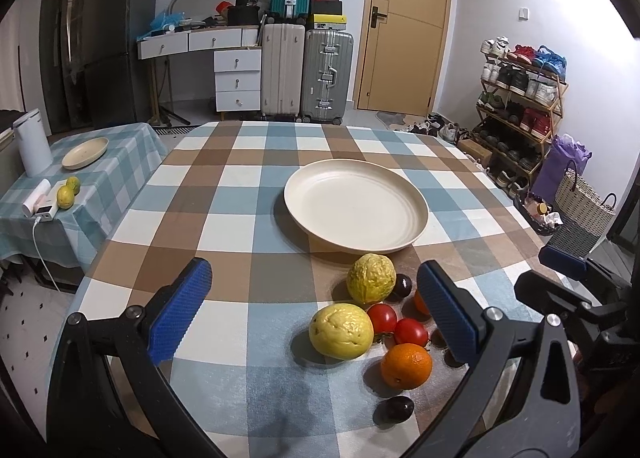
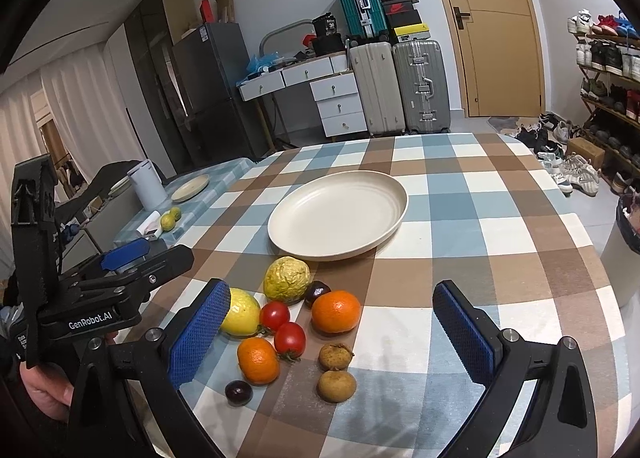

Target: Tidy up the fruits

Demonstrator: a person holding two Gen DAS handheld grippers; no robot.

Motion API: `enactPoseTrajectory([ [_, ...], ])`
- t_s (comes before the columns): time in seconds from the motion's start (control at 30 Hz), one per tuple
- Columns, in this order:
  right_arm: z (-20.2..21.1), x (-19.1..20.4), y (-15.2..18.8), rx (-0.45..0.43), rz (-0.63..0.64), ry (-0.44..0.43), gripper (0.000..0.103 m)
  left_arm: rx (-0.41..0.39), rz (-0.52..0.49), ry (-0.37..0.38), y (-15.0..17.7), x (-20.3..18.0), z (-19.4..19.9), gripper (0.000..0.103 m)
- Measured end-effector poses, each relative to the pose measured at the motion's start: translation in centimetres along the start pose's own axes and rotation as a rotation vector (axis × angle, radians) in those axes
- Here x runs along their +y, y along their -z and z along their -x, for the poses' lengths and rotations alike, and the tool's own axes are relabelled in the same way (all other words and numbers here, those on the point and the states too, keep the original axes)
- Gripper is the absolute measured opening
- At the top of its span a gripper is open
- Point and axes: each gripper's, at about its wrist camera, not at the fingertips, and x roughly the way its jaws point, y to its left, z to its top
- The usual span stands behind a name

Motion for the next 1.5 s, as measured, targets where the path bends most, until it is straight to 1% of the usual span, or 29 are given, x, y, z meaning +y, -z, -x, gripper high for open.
enactPoseTrajectory([
  [1.13, 0.1, -0.1, -0.2, -0.001, -0.004, -0.004, 0.103, 0.005, -0.009, 0.002, 0.1, -0.1, -0.1, 0.103],
  [1.33, 0.1, -0.2, -0.3, 0.0, -0.008, -0.003, 0.103, 0.021, -0.008, 0.008, 0.7, 0.1, -0.6, 0.103],
  [1.5, -0.2, -0.8, -0.2, 0.006, -0.024, -0.003, 0.103, 0.056, 0.005, 0.035, 1.1, 0.4, -1.8, 0.103],
])
